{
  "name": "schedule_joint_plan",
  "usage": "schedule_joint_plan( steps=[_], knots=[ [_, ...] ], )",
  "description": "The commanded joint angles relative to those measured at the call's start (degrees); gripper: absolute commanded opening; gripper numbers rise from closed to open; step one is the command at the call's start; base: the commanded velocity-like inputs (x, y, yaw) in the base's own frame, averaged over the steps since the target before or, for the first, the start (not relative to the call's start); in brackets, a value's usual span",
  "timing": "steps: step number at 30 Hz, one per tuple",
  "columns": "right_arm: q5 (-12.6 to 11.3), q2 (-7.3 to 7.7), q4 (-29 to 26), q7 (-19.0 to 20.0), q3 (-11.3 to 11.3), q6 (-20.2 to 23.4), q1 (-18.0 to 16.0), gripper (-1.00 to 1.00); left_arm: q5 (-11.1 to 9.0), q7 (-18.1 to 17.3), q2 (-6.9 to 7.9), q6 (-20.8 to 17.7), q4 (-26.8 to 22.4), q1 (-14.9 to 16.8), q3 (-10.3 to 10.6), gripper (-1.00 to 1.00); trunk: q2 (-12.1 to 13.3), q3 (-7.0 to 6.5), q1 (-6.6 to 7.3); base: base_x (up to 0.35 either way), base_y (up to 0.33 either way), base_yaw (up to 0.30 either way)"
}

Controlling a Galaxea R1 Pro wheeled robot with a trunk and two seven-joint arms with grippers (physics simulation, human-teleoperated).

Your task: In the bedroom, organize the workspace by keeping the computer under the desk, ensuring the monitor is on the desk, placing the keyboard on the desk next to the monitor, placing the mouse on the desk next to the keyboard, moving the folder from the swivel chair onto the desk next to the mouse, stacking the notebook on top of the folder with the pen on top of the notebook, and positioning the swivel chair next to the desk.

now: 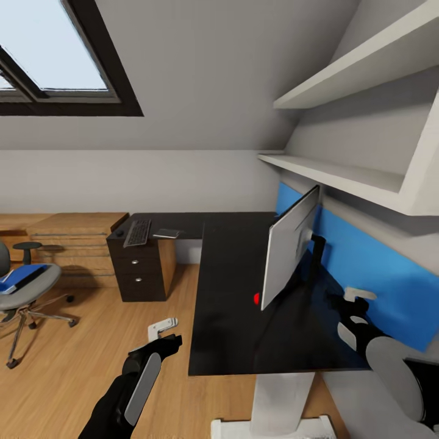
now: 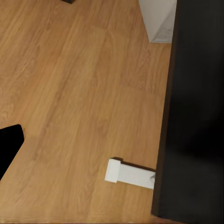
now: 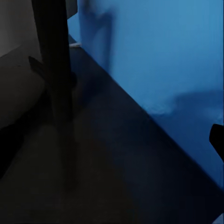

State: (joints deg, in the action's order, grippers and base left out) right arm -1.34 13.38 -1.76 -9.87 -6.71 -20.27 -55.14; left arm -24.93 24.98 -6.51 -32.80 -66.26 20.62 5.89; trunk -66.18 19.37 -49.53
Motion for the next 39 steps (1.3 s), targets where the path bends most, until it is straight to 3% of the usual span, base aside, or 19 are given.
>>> schedule_joint_plan(
  steps=[1, 3, 6, 7, 8, 10, 14, 15, 16, 17, 20, 22, 25, 30, 34, 39],
  knots=[
    [-0.2, -0.54, -0.2, 0.1, -0.4, 0.6, -0.1, 1.00, -0.6, 0.6, 0.01, -0.1, -0.1, 0.0, 0.1, 1.00, -0.1, 0.07, 0.03, -0.261, 0.000, 0.000],
    [-0.2, -1.84, -2.0, 0.1, -0.7, 3.6, -0.1, 1.00, -0.5, 0.7, -0.05, 0.1, 0.0, 0.0, 0.1, 1.00, -0.1, 0.07, 0.03, -0.221, 0.000, 0.000],
    [-0.3, -2.64, -5.7, 0.2, -1.0, 7.1, 0.0, 1.00, -0.5, 0.8, -0.11, 0.2, 0.0, 0.0, 0.1, 1.00, -0.1, 0.07, 0.03, -0.176, 0.000, 0.000],
    [-1.9, -3.19, -16.2, 0.2, -1.3, 15.7, 2.5, 1.00, -0.5, 0.9, -0.12, 0.2, 0.4, 0.0, 0.1, 1.00, -0.1, 0.07, 0.03, -0.042, 0.000, 0.000],
    [-2.5, -3.23, -18.9, 0.2, -1.3, 17.2, 3.6, 1.00, -0.5, 0.9, -0.12, 0.2, 0.5, 0.0, 0.1, 1.00, -0.1, 0.07, 0.03, -0.034, 0.000, 0.000],
    [-5.2, -3.41, -33.5, -0.1, -1.3, 24.1, 10.3, 1.00, -0.4, 0.9, -0.09, 0.3, 0.6, 0.0, 0.1, 1.00, -0.1, 0.07, 0.03, -0.018, 0.000, 0.000],
    [-6.8, -4.27, -50.2, -1.8, -1.1, 31.9, 19.5, 1.00, -0.4, 0.9, -0.05, 0.3, 0.7, 0.0, 0.1, 1.00, -0.1, 0.07, 0.03, -0.008, 0.000, 0.000],
    [-7.2, -5.24, -56.9, -3.4, -1.1, 34.9, 23.5, 1.00, -0.4, 0.9, -0.03, 0.3, 0.7, 0.0, 0.1, 1.00, -0.1, 0.07, 0.03, -0.004, 0.000, 0.000],
    [-7.3, -5.84, -59.6, -4.4, -1.0, 35.9, 25.1, 1.00, -0.4, 0.9, -0.02, 0.3, 0.7, 0.0, 0.1, 1.00, -0.1, 0.07, 0.03, -0.003, 0.000, 0.000],
    [-7.5, -7.86, -65.1, -7.2, -0.9, 38.0, 28.2, 1.00, -0.4, 0.9, -0.01, 0.3, 0.7, 0.0, 0.1, 1.00, -0.1, 0.07, 0.03, -0.001, 0.007, 0.000],
    [-7.3, -10.07, -68.3, -9.7, -0.3, 39.2, 30.2, 1.00, -0.4, 0.9, 0.00, 0.3, 0.7, 0.0, 0.1, 1.00, -0.1, 0.07, 0.03, -0.001, 0.072, 0.000],
    [-6.5, -10.76, -69.1, -10.4, 0.3, 39.3, 30.7, 1.00, -0.4, 0.9, 0.03, 0.3, 0.7, 0.0, 0.1, 1.00, -0.1, 0.07, 0.03, 0.000, 0.181, 0.000],
    [-3.3, -11.56, -70.6, -11.1, 1.9, 37.0, 31.9, 1.00, -0.5, 0.8, 0.08, 0.2, 0.7, 0.0, 0.1, 1.00, -0.1, 0.07, 0.03, 0.000, 0.249, 0.000],
    [-0.7, -12.08, -71.7, -11.5, 3.4, 32.7, 34.2, 1.00, -0.4, 0.8, 0.06, 0.2, 0.7, 0.0, 0.1, 1.00, -0.1, 0.07, 0.03, 0.000, 0.287, 0.000],
    [-0.1, -12.17, -71.8, -11.7, 6.5, 31.9, 34.8, 1.00, -0.5, 0.8, 0.08, 0.2, 0.8, 0.0, 0.1, 1.00, -0.1, 0.07, 0.03, 0.000, 0.300, 0.000],
    [0.0, -12.15, -71.5, -11.8, 7.8, 30.6, 35.0, 1.00, -0.5, 0.9, 0.09, 0.2, 0.8, 0.0, 0.1, 1.00, -0.1, 0.07, 0.03, 0.006, 0.299, 0.000]
  ],
)
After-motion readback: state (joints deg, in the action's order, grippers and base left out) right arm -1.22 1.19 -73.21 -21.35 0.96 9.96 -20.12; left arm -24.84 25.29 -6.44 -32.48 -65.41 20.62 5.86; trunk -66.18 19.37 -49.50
